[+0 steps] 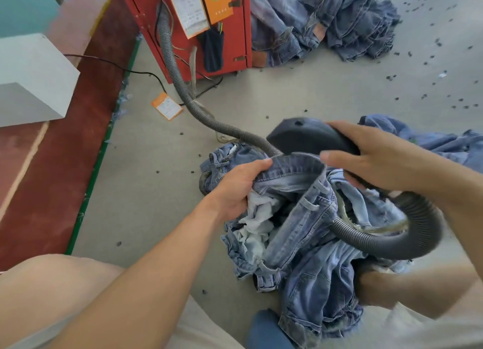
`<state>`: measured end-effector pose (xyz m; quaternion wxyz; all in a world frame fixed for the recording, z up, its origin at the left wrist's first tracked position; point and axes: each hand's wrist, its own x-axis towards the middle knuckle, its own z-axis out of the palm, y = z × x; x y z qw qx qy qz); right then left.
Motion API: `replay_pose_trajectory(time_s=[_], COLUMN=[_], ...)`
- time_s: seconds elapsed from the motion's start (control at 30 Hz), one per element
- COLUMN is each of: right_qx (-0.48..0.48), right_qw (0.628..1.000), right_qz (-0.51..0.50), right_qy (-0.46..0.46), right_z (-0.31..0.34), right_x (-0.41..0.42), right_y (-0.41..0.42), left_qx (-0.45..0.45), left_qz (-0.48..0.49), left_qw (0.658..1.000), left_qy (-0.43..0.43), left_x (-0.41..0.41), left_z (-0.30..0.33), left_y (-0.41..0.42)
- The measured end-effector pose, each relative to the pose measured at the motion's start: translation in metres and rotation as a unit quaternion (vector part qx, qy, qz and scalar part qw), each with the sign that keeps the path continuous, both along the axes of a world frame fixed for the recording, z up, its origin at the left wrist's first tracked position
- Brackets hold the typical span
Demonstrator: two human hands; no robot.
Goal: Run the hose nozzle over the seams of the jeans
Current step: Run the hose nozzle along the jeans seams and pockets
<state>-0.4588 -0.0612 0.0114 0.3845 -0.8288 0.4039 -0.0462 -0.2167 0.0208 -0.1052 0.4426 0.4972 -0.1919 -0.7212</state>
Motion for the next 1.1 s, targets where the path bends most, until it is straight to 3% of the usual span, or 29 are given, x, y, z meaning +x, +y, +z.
replay_pose_trajectory(time_s=[0.13,0.23,0.33,0.47,0.57,0.73,0.87,1.0,1.1], right_qx=[0.030,0.046,0.018,-0.074,-0.066,-0.040,-0.089,-0.093,-0.099], right_qw=[0.998,0.999,1.000,0.989,0.993,0.995,0.992,0.992,0.991], right_qz=[-0.028,-0.002,-0.007,-0.095,-0.091,-0.038,-0.019,-0.042,-0.045], right_qy=[-0.038,-0.002,-0.010,-0.084,-0.019,0.087,0.083,0.069,0.084], right_z=[0.008,0.007,-0.007,-0.016,-0.019,-0.041,-0.048,-0.046,-0.052], right_x=[-0.009,-0.013,0.001,0.015,0.017,0.031,0.040,0.032,0.028], right_y=[-0.006,-0.002,0.004,-0.006,-0.012,-0.005,-0.004,-0.011,-0.015], left_qx=[0.016,0.017,0.026,-0.012,-0.049,-0.123,-0.126,-0.093,-0.109], left_qz=[0.011,0.011,-0.027,-0.110,-0.135,-0.178,-0.205,-0.272,-0.236], left_qw=[1.000,1.000,0.999,0.993,0.989,0.973,0.963,0.922,0.923], left_qy=[0.005,0.016,0.022,0.045,0.037,-0.084,-0.119,-0.257,-0.283], left_x=[0.002,0.005,0.001,0.005,0.009,0.014,0.022,0.035,0.040], left_z=[0.001,0.003,0.003,0.004,0.010,0.012,0.005,-0.006,-0.005], left_y=[0.000,-0.002,0.001,0.003,0.003,-0.003,-0.001,0.003,0.001])
